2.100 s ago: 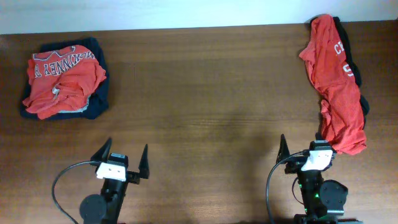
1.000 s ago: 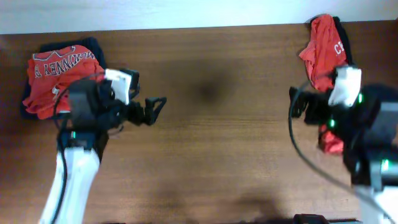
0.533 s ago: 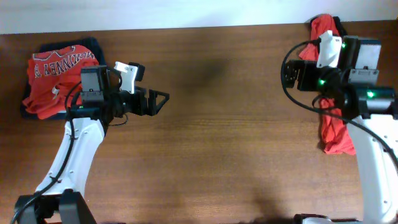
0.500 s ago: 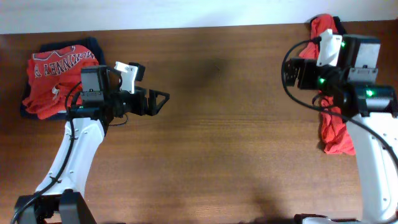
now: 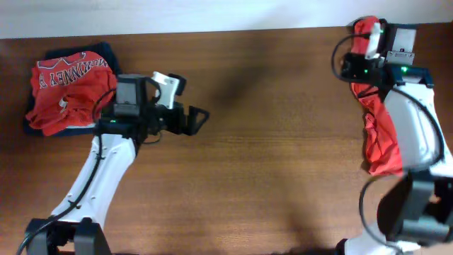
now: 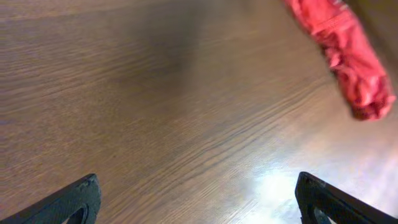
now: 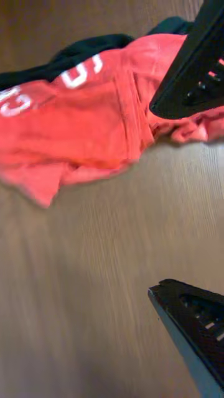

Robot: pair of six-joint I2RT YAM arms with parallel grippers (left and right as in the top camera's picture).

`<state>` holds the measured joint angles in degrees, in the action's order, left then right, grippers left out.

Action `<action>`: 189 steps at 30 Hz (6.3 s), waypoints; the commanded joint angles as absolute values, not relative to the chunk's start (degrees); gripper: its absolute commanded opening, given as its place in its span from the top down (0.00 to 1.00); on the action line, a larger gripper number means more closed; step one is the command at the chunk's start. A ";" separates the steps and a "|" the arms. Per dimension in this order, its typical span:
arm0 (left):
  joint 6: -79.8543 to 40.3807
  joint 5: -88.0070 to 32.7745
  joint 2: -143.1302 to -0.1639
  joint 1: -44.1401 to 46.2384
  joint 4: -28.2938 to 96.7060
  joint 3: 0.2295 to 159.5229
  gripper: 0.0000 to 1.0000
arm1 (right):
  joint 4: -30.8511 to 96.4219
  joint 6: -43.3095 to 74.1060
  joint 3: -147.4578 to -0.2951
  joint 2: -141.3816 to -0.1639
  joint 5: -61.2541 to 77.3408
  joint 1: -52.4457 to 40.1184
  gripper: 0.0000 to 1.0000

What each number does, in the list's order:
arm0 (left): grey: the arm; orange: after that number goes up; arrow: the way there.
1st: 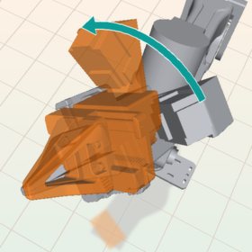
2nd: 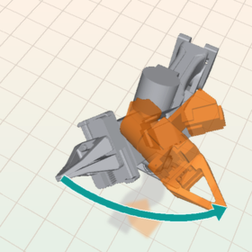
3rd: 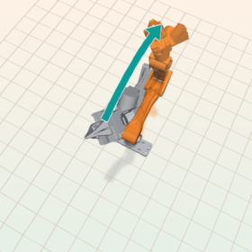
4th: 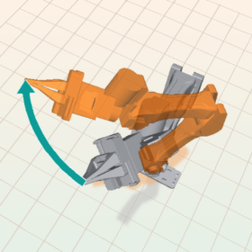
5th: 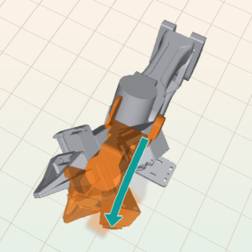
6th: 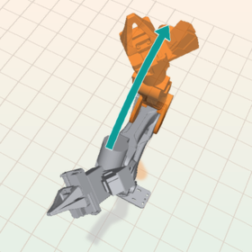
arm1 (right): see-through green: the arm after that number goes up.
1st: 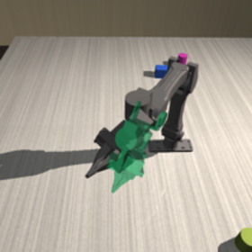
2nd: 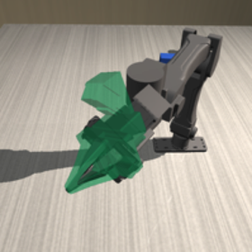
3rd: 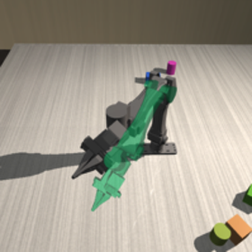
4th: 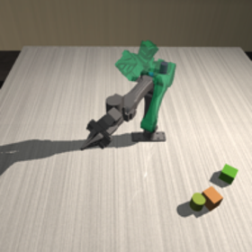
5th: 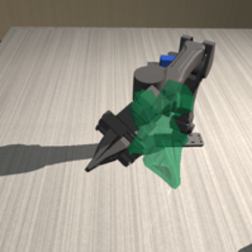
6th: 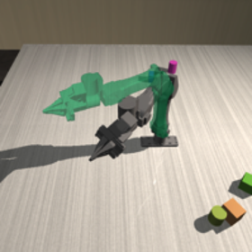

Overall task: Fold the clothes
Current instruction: 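Move the right gripper to the crumpled orange T-shirt at right, then grasp the orange T-shirt with the right gripper, then lift the T-shirt with the right gripper toward the table center, then grasp the T-shirt edge with the left gripper and pull left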

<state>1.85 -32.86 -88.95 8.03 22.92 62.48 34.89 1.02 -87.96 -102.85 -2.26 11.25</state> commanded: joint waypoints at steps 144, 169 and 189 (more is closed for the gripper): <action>28.60 -31.90 -99.79 14.17 46.74 93.10 0.99 | 95.85 -4.27 -178.41 -118.32 21.76 -20.93 0.96; 13.30 -18.31 -83.92 6.96 42.06 109.80 0.99 | 97.30 -4.29 -172.29 -118.48 11.92 -13.67 0.96; 13.30 -17.50 -83.48 6.96 42.63 109.80 0.99 | 91.00 -8.38 -144.88 -118.54 11.60 -11.49 0.91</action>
<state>14.26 -20.99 -84.86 8.29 43.68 108.71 91.26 -6.63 -150.26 -118.89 17.87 -14.44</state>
